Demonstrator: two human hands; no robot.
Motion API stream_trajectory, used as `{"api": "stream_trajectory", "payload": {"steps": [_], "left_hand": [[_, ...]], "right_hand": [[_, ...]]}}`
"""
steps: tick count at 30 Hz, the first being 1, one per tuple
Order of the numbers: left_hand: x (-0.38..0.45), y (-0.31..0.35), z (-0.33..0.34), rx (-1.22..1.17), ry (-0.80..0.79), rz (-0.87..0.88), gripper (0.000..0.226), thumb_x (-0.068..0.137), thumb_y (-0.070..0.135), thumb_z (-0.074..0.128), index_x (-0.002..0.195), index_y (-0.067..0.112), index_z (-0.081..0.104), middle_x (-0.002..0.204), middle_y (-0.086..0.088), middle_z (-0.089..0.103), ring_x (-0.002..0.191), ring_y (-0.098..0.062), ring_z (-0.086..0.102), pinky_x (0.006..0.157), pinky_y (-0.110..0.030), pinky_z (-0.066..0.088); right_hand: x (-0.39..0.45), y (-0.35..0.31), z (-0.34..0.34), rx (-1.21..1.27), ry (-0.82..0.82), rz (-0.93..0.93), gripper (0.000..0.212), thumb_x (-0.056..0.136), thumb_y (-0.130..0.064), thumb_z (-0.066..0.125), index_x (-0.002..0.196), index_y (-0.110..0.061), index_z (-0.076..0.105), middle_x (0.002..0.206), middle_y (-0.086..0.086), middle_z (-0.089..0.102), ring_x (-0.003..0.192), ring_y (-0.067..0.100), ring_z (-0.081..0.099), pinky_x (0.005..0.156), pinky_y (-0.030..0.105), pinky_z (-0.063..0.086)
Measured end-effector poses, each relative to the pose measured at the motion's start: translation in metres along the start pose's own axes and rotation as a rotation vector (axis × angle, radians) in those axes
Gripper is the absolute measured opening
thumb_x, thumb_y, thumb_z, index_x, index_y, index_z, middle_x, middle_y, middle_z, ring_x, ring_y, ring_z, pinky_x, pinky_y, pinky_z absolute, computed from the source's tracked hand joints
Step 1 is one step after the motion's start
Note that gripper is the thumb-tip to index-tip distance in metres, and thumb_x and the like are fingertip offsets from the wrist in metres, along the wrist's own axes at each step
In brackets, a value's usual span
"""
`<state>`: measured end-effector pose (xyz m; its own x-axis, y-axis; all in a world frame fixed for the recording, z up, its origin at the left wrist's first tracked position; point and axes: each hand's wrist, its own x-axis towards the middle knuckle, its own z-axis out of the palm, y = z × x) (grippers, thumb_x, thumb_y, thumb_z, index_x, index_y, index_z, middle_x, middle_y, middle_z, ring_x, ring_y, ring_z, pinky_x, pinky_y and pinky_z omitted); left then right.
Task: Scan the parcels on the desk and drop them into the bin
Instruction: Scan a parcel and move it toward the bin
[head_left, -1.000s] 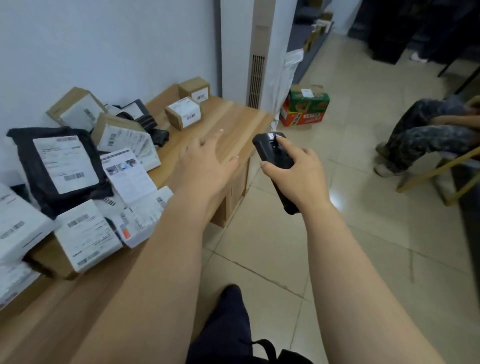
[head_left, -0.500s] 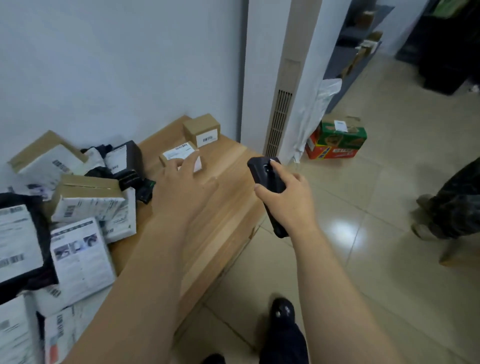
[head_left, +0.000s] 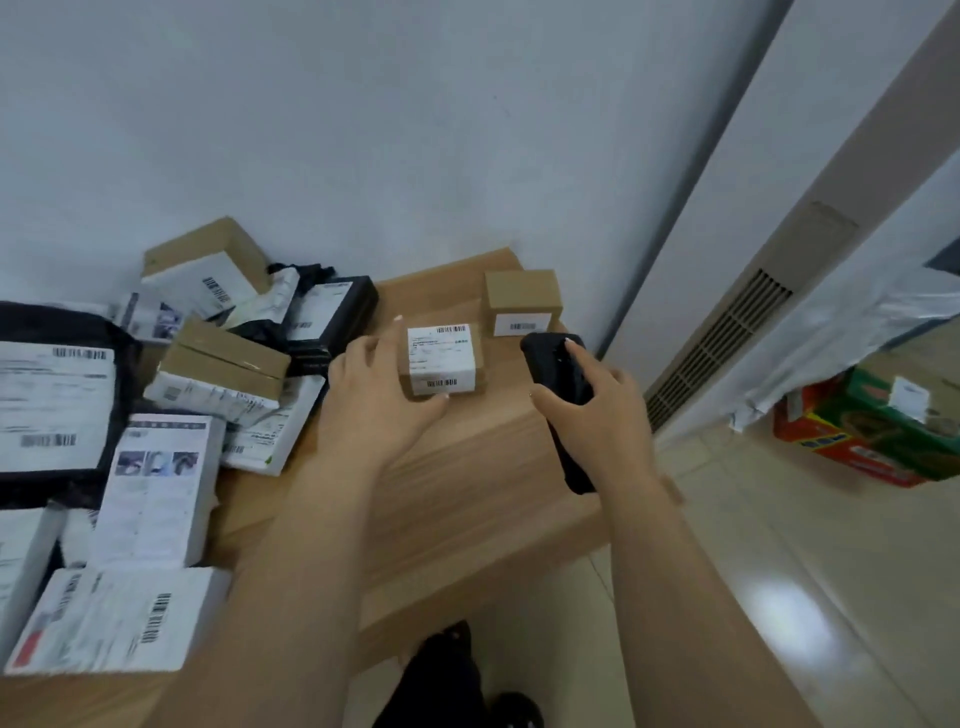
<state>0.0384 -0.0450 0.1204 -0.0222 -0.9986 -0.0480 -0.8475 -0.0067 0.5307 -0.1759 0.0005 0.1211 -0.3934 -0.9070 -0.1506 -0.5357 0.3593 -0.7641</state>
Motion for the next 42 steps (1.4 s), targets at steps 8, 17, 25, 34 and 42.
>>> {"api": "stream_trajectory", "payload": {"steps": [8,17,25,34,42], "left_hand": [[0.088,-0.024,0.031,0.013,-0.145,-0.117,0.117,0.073,0.051,0.080,0.156,0.033,0.001,0.158,-0.001,0.009,0.145,-0.025,0.009,0.112,-0.049,0.031],[0.148,-0.047,0.077,-0.048,-0.304,-0.253,0.131,0.065,0.034,0.091,0.156,0.031,-0.003,0.159,0.002,-0.002,0.146,-0.029,0.010,0.116,-0.051,0.025],[0.187,-0.053,0.104,-0.060,-0.426,-0.212,0.137,0.063,0.025,0.093,0.157,0.028,-0.006,0.160,0.004,-0.015,0.147,-0.028,0.016,0.115,-0.041,0.029],[0.193,-0.050,0.111,0.048,-0.465,-0.195,0.124,0.065,0.030,0.091,0.157,0.017,0.009,0.159,0.001,0.000,0.137,-0.026,0.035,0.108,-0.031,0.035],[0.164,-0.034,0.101,0.105,-0.279,-0.276,0.113,0.068,0.034,0.088,0.154,0.016,0.016,0.152,-0.006,0.009,0.129,-0.031,0.043,0.104,-0.038,0.042]], "right_hand": [[0.089,-0.009,0.040,0.012,-0.129,0.029,0.069,0.087,-0.046,0.069,0.150,-0.043,0.040,0.146,-0.001,0.038,0.129,0.019,0.043,0.093,0.033,0.039],[0.147,-0.001,0.071,-0.097,-0.248,0.111,0.069,0.090,-0.045,0.067,0.152,-0.043,0.036,0.139,0.001,0.040,0.102,0.008,0.033,0.084,0.029,0.034],[0.181,0.020,0.088,-0.108,-0.305,0.146,0.068,0.090,-0.044,0.068,0.150,-0.044,0.037,0.135,0.000,0.039,0.103,0.011,0.038,0.083,0.031,0.038],[0.189,0.029,0.093,-0.082,-0.343,0.155,0.068,0.089,-0.044,0.068,0.150,-0.045,0.037,0.130,-0.005,0.038,0.102,0.011,0.043,0.081,0.030,0.040],[0.179,0.022,0.082,-0.098,-0.393,0.046,0.069,0.088,-0.046,0.069,0.149,-0.048,0.036,0.139,-0.004,0.037,0.106,0.010,0.043,0.081,0.030,0.039]]}}
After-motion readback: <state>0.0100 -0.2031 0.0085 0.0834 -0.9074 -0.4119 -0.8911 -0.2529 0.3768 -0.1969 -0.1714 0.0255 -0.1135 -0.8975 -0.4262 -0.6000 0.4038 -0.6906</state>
